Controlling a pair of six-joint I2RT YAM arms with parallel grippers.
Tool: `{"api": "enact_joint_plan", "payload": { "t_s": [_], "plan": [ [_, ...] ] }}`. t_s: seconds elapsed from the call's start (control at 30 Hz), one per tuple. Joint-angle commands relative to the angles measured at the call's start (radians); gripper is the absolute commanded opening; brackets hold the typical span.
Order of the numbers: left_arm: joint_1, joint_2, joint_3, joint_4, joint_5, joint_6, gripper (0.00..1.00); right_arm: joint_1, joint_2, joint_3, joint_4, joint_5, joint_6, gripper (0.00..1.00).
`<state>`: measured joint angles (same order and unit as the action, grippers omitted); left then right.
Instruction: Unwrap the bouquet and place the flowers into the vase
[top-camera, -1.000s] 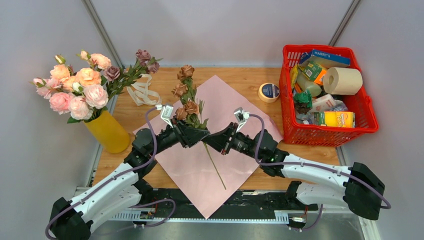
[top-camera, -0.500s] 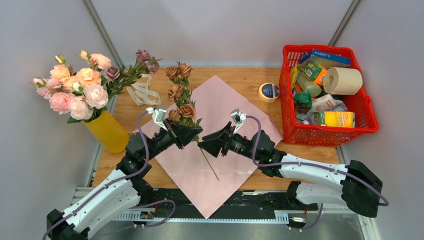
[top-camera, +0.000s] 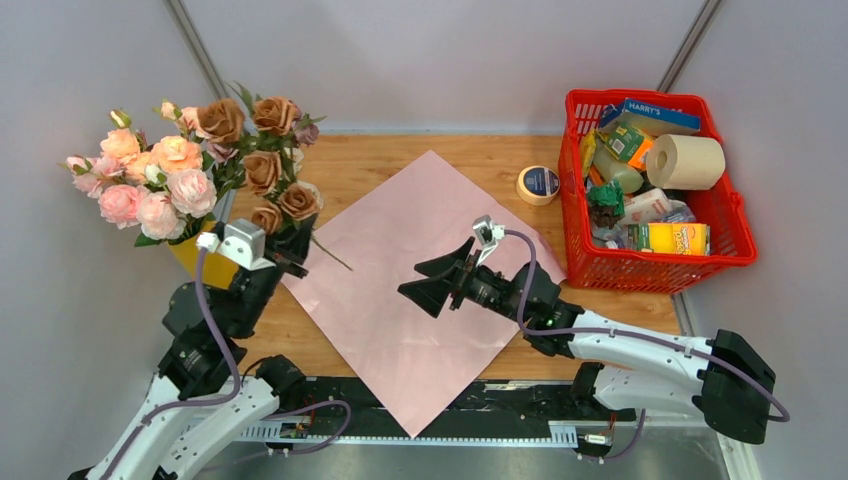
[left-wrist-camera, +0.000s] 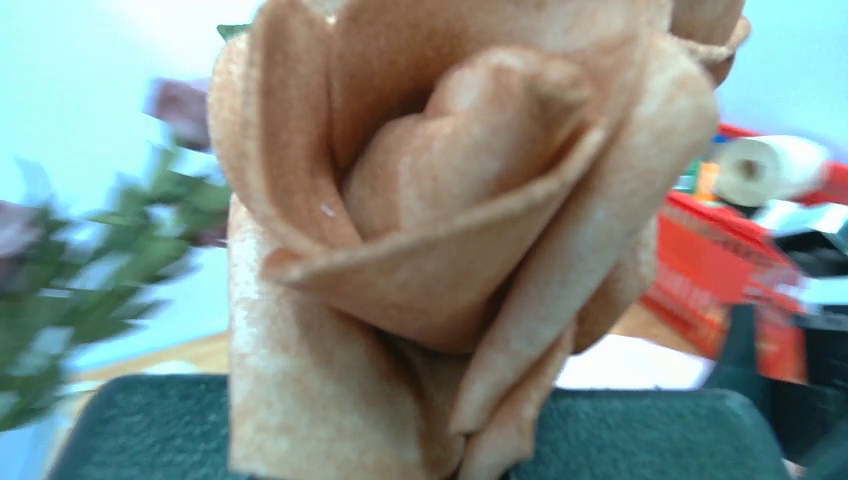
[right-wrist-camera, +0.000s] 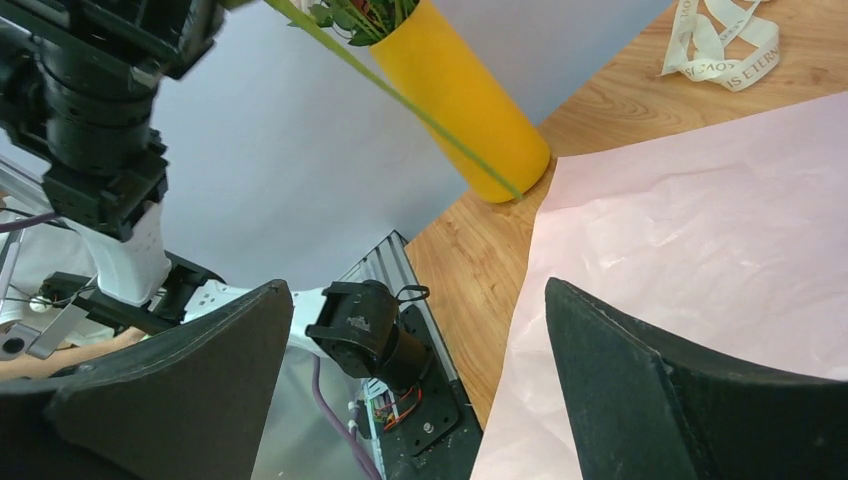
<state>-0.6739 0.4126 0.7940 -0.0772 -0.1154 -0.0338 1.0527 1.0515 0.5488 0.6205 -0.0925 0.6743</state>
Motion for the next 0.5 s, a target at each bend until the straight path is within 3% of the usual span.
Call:
{"api": "enact_joint_plan", "payload": {
  "t_s": [0.0,0.23,0.47],
  "plan": [
    [0.002,0.012,0.102,-0.059,-0.256,0.322,0.00,0.004,-0.024,0.007,-0.010,0.030,-0.013,1.00],
    [0.002,0.054,0.186,0.048,-0.463,0.627,0.00,0.004,-0.031,0.011,-0.036,0.040,-0.022,1.00],
    [0.002,0.130,0.312,0.063,-0.569,0.741,0.00,0.006,-0.041,0.020,-0.061,0.056,-0.038,1.00]
  ]
}}
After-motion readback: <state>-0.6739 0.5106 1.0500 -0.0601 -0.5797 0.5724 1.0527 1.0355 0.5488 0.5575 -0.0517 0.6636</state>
